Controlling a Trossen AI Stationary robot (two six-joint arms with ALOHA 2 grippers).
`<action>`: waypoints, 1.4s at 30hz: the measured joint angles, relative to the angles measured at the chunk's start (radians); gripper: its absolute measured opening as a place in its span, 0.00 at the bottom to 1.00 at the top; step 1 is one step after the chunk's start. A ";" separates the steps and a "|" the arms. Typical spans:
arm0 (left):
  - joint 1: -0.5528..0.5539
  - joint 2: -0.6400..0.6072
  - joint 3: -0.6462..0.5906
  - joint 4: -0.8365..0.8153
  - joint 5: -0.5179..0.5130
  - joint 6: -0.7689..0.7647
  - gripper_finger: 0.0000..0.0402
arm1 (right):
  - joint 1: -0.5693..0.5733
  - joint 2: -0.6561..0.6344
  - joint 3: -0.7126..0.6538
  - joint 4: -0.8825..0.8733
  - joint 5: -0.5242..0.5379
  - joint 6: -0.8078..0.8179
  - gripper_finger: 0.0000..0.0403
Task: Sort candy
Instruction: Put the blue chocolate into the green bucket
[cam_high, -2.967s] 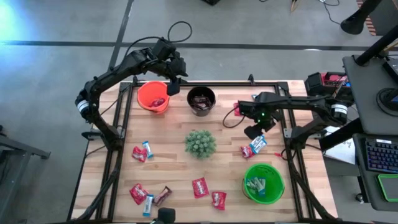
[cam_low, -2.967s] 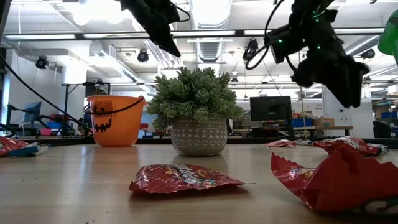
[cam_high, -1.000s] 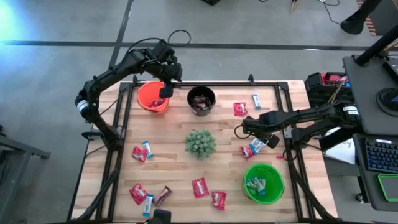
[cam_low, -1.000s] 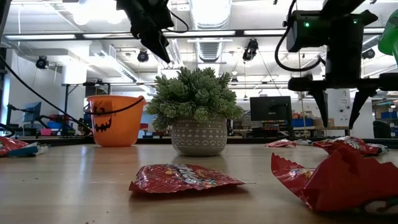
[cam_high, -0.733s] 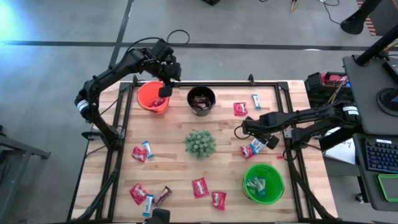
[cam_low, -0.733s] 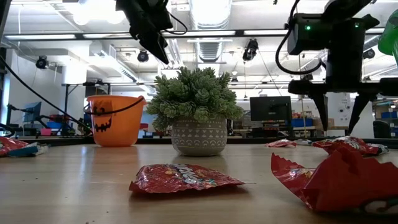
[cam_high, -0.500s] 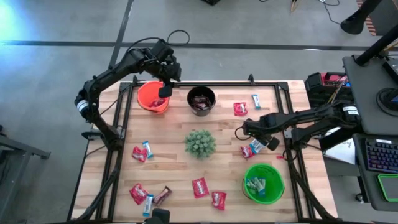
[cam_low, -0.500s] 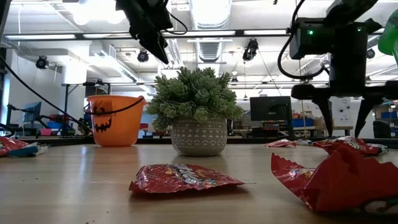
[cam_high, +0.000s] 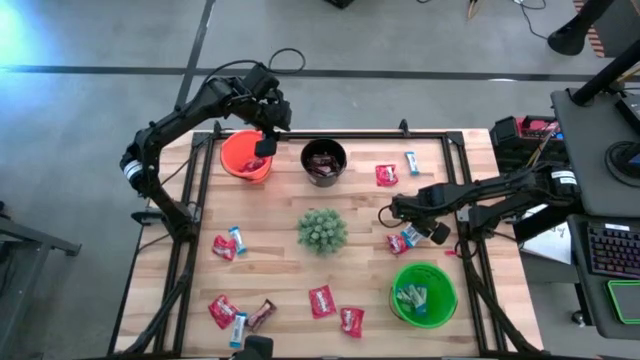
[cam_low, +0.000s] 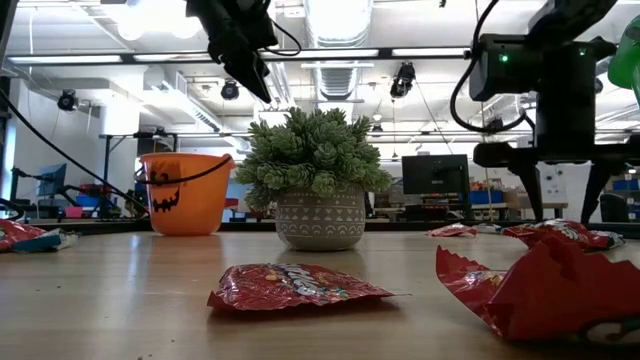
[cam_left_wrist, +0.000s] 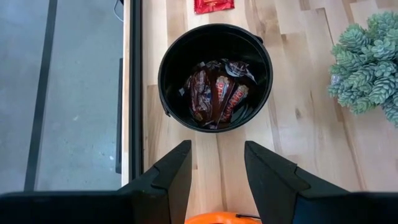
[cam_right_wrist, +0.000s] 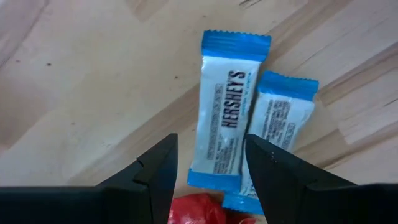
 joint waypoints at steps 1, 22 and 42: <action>0.000 0.000 0.000 0.000 0.000 0.000 0.32 | 0.000 0.000 -0.004 -0.001 -0.002 0.000 0.44; 0.000 0.000 0.000 -0.001 0.000 -0.004 0.32 | 0.000 0.000 -0.034 0.053 -0.026 -0.016 0.44; 0.000 0.000 0.000 -0.001 0.001 -0.014 0.32 | -0.001 -0.001 -0.081 0.092 0.000 0.014 0.44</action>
